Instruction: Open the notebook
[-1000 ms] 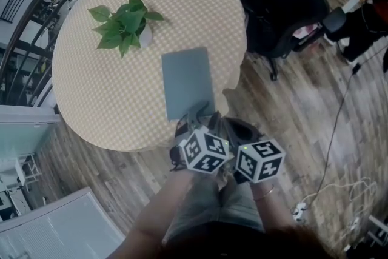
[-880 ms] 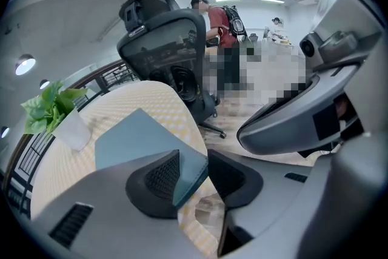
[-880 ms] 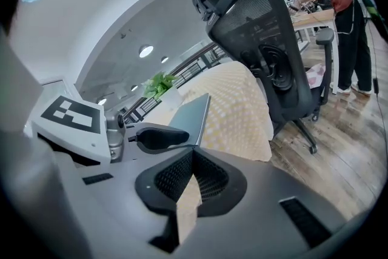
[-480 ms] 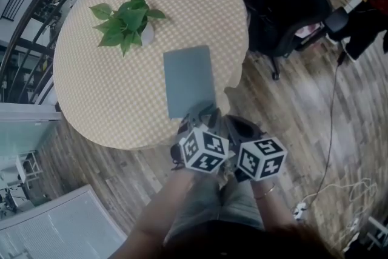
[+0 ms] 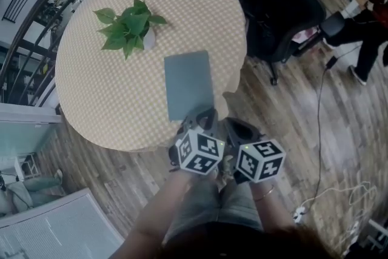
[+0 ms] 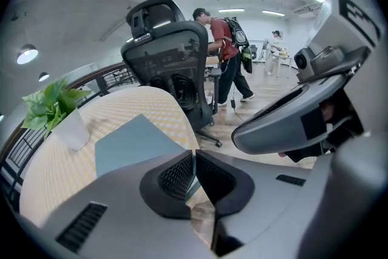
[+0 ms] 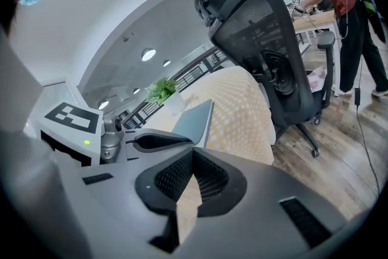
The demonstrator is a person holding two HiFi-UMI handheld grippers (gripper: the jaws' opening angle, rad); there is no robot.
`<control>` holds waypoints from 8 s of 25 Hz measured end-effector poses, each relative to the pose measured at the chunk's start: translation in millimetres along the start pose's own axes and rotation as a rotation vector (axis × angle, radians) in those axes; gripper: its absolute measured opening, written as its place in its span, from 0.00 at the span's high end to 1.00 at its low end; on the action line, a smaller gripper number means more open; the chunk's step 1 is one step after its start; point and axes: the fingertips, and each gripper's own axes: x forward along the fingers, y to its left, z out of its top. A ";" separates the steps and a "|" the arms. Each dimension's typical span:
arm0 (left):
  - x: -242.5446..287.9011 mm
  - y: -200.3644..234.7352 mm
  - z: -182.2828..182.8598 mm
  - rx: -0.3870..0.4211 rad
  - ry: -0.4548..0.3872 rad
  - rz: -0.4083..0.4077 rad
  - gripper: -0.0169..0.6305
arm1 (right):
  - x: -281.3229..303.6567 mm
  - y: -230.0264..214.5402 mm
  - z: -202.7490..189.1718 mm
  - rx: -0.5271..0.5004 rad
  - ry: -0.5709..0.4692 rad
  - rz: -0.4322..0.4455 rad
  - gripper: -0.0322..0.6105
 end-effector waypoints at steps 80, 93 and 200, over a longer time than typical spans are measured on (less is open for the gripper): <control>-159.5 144.7 -154.0 -0.793 -0.250 0.317 0.93 | 104.8 196.9 -30.0 -0.355 0.211 0.252 0.93; -139.1 143.2 -189.4 -0.817 -0.134 0.303 0.85 | 119.5 198.2 -52.4 -0.354 0.269 0.249 0.93; -196.1 39.4 14.2 -0.564 -0.452 0.053 0.85 | -43.6 159.3 37.6 -0.398 -0.056 0.171 0.93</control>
